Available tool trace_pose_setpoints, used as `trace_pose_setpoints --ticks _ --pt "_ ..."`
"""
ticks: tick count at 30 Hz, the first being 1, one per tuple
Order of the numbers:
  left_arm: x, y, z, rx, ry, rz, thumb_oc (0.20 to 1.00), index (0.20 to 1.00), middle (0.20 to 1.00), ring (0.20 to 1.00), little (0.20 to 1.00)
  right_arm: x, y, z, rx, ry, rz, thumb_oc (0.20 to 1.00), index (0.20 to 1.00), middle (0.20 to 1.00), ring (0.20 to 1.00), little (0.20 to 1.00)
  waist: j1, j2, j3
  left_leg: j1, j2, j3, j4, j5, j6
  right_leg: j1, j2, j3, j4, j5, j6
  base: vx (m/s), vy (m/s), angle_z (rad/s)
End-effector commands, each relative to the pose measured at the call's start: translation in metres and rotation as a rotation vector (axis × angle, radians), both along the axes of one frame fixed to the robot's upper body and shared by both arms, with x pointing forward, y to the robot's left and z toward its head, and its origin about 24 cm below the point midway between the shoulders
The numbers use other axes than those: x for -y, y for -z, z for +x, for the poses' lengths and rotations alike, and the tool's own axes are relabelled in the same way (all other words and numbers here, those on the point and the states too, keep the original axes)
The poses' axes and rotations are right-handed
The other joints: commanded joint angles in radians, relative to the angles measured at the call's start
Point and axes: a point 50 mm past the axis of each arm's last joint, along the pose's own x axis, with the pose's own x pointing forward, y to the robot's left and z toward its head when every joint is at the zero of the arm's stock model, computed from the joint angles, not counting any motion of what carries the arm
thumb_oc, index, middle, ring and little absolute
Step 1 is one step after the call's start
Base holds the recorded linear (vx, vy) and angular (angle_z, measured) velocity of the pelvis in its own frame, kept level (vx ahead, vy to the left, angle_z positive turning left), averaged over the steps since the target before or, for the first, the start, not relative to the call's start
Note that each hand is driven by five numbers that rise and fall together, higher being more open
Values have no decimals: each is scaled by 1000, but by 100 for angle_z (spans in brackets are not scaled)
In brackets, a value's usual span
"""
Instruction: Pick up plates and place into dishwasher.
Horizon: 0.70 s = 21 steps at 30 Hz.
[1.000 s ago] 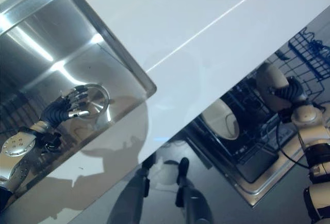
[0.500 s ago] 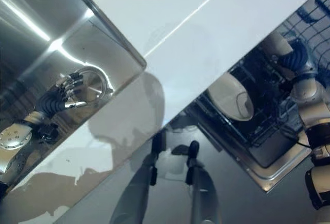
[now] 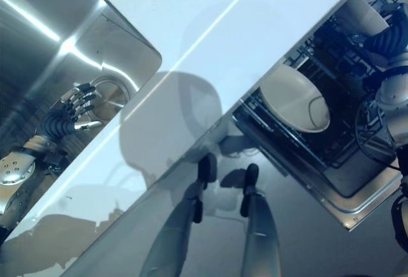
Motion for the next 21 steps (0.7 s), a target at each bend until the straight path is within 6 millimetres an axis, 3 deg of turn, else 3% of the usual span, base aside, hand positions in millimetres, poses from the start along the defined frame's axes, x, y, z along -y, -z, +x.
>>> trace_pose_setpoints --ticks 1,11,21 --pt "57 44 -6 1 142 -272 1000 1000 1000 1000 1000 20 62 16 -274 134 89 1000 1000 1000 1000 1000 51 22 41 -61 107 0 73 -39 -10 23 24 -26 -184 81 58 -62 45 0" --pt "46 42 -13 -4 146 -322 1000 1000 1000 1000 1000 34 64 7 -283 143 89 1000 1000 1000 1000 1000 50 25 41 48 109 16 53 -46 -12 117 19 -22 -198 77 57 -58 59 0" --pt "33 43 -19 -40 140 -328 1000 1000 1000 1000 1000 46 80 -5 -305 134 135 1000 1000 1000 1000 1000 51 -8 41 145 108 15 83 -77 -10 243 22 -28 -226 77 58 -8 8 2"
